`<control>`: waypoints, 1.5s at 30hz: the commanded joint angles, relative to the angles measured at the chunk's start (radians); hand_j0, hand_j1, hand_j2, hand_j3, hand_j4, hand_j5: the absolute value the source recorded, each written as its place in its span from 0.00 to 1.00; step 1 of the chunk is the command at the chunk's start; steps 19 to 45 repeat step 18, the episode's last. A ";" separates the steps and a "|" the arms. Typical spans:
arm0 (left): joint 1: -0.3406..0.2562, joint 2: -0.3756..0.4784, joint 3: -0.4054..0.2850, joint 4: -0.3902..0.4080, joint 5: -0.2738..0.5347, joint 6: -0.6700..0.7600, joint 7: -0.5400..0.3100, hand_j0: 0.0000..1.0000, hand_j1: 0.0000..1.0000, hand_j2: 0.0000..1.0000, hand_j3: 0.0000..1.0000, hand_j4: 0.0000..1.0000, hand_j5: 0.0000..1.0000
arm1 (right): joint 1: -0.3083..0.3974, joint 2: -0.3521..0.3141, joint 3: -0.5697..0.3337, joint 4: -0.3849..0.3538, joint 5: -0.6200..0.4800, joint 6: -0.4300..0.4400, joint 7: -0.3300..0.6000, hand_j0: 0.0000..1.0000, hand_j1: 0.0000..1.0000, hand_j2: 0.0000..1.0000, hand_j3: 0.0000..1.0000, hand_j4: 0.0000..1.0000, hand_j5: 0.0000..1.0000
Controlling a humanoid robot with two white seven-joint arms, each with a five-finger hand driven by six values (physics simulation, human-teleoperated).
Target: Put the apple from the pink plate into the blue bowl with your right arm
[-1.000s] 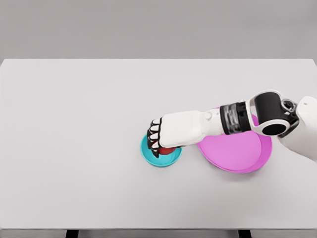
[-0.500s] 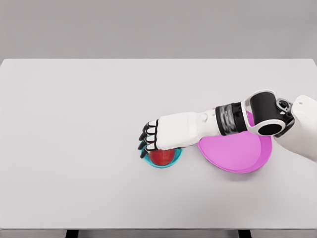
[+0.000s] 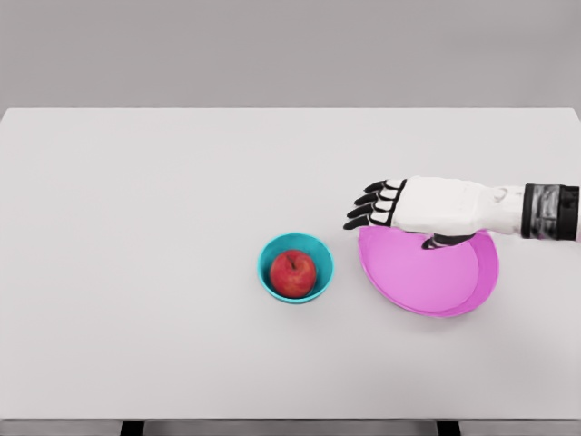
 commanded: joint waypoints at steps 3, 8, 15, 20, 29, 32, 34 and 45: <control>0.000 0.000 0.000 0.000 0.000 0.000 0.000 1.00 1.00 1.00 1.00 1.00 1.00 | 0.034 -0.065 -0.248 0.069 -0.023 0.005 -0.001 1.00 1.00 1.00 1.00 1.00 1.00; 0.000 0.000 0.000 0.000 0.000 0.000 0.000 1.00 1.00 1.00 1.00 1.00 1.00 | 0.121 0.212 -0.454 0.172 -0.017 0.005 -0.001 1.00 1.00 1.00 1.00 1.00 1.00; 0.000 0.000 0.000 0.000 0.000 0.000 0.000 1.00 1.00 1.00 1.00 1.00 1.00 | 0.167 0.272 -0.448 0.173 -0.010 0.005 -0.001 1.00 1.00 1.00 1.00 1.00 1.00; 0.000 0.000 -0.002 -0.001 -0.005 -0.003 0.000 1.00 1.00 1.00 1.00 1.00 1.00 | 0.169 0.272 -0.446 0.182 -0.008 0.005 -0.001 1.00 1.00 1.00 1.00 1.00 1.00; 0.000 0.000 -0.002 -0.001 -0.005 -0.003 0.000 1.00 1.00 1.00 1.00 1.00 1.00 | 0.169 0.272 -0.446 0.182 -0.008 0.005 -0.001 1.00 1.00 1.00 1.00 1.00 1.00; 0.000 0.000 -0.002 -0.001 -0.005 -0.003 0.000 1.00 1.00 1.00 1.00 1.00 1.00 | 0.169 0.272 -0.446 0.182 -0.008 0.005 -0.001 1.00 1.00 1.00 1.00 1.00 1.00; 0.000 0.000 -0.002 -0.001 -0.005 -0.003 0.000 1.00 1.00 1.00 1.00 1.00 1.00 | 0.169 0.272 -0.446 0.182 -0.008 0.005 -0.001 1.00 1.00 1.00 1.00 1.00 1.00; 0.000 0.000 -0.002 -0.001 -0.005 -0.003 0.000 1.00 1.00 1.00 1.00 1.00 1.00 | 0.169 0.272 -0.446 0.182 -0.008 0.005 -0.001 1.00 1.00 1.00 1.00 1.00 1.00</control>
